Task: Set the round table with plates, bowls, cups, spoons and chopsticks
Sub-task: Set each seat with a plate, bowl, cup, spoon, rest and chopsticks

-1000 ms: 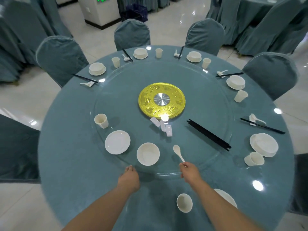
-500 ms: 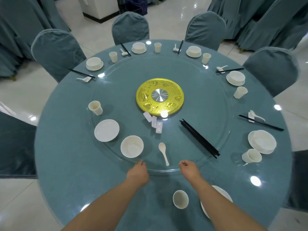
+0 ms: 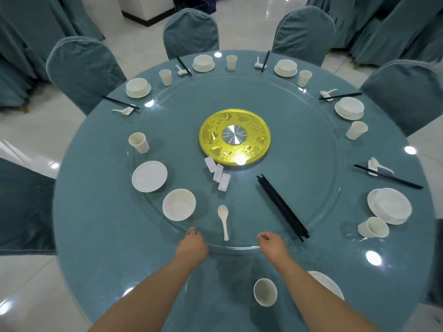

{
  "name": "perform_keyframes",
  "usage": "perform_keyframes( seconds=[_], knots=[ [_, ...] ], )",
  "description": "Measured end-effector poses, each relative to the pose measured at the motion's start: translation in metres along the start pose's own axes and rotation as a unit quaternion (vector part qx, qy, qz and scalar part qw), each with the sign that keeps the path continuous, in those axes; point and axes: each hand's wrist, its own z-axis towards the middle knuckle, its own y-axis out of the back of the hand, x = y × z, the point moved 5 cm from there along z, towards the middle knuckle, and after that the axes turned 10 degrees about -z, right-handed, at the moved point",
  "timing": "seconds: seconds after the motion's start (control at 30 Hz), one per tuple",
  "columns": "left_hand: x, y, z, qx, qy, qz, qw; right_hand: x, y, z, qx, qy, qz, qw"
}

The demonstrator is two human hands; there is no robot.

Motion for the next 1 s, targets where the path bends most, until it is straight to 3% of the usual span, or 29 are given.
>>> perform_keyframes(
  seconds=[0.3, 0.5, 0.67, 0.77, 1.0],
  knots=[
    [0.000, 0.009, 0.015, -0.026, 0.006, 0.014, 1.000, 0.007, -0.011, 0.015, -0.001, -0.016, -0.012, 1.000],
    [-0.041, 0.056, 0.052, -0.099, -0.024, -0.026, 0.994, 0.017, -0.013, 0.035, 0.005, -0.027, -0.002, 1.000],
    [-0.068, 0.111, 0.107, -0.168, -0.001, -0.192, 0.967, 0.023, -0.010, 0.055, 0.006, -0.028, 0.032, 0.999],
    [-0.079, 0.125, 0.137, -0.153, 0.015, -0.254, 0.955, 0.023, -0.014, 0.065, 0.015, -0.041, 0.026, 0.999],
    [-0.082, 0.113, 0.176, -0.124, 0.041, -0.261, 0.957, 0.030, -0.027, 0.082, 0.044, -0.054, -0.067, 0.995]
  ],
)
